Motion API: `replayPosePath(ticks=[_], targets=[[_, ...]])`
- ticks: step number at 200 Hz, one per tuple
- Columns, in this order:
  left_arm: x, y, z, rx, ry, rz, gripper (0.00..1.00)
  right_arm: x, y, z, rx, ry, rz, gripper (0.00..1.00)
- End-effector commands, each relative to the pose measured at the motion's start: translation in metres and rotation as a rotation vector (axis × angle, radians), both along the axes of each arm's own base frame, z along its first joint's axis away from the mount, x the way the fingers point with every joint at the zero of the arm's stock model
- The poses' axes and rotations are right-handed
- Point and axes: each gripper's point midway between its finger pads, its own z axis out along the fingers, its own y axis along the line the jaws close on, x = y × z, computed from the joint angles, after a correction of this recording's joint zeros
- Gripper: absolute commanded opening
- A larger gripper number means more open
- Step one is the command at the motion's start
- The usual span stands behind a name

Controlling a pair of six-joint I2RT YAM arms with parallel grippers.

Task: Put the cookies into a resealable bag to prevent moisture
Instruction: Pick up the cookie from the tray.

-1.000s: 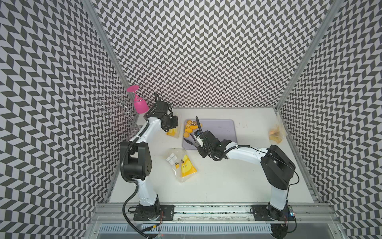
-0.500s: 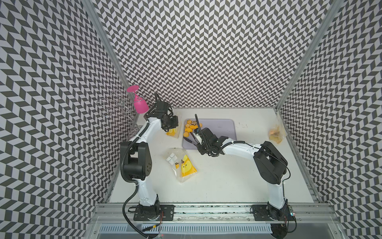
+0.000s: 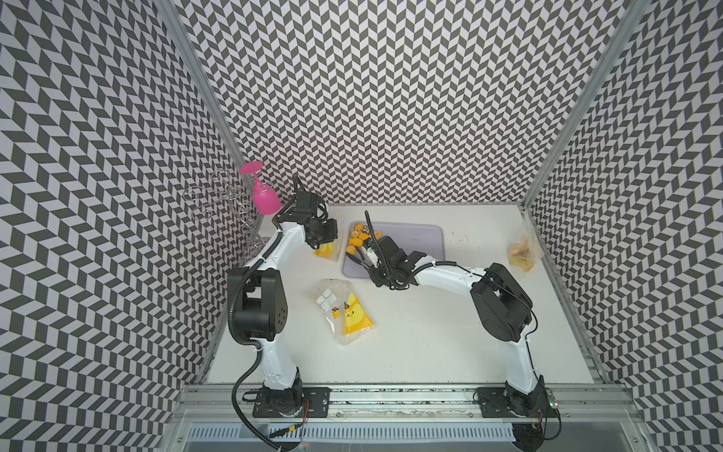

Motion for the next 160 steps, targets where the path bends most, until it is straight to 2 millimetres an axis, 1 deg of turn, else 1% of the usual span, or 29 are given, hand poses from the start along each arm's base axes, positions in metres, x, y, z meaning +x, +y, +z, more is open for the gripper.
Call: replayPosePath(ticks=[1,19,39,56,72,106,125,147,160], targets=[[-0.001,-0.002,0.004,-0.010,-0.017,-0.012,0.00,0.011,0.003,0.018,0.044,-0.055,-0.013,0.22],[-0.001,-0.003,0.003,-0.014,-0.010,-0.017,0.00,0.013,-0.005,0.027,0.056,-0.074,-0.044,0.20],[-0.002,-0.008,0.000,-0.016,0.000,-0.038,0.00,0.012,-0.014,0.039,0.078,-0.099,-0.071,0.19],[-0.004,-0.016,-0.002,-0.016,0.004,-0.065,0.00,0.006,-0.024,0.049,0.086,-0.120,-0.089,0.18],[-0.006,-0.026,-0.006,-0.018,0.015,-0.092,0.00,0.001,-0.034,0.065,0.108,-0.154,-0.110,0.18],[-0.009,-0.037,-0.009,-0.028,0.025,-0.126,0.00,-0.010,-0.052,0.088,0.122,-0.197,-0.125,0.18],[-0.011,-0.044,-0.011,-0.037,0.031,-0.147,0.00,-0.018,-0.057,0.104,0.144,-0.221,-0.112,0.18],[-0.013,-0.051,-0.016,-0.038,0.046,-0.168,0.00,-0.029,-0.054,0.125,0.182,-0.254,-0.062,0.18],[-0.014,-0.054,-0.018,-0.036,0.052,-0.176,0.00,-0.031,-0.053,0.136,0.201,-0.271,-0.054,0.18]])
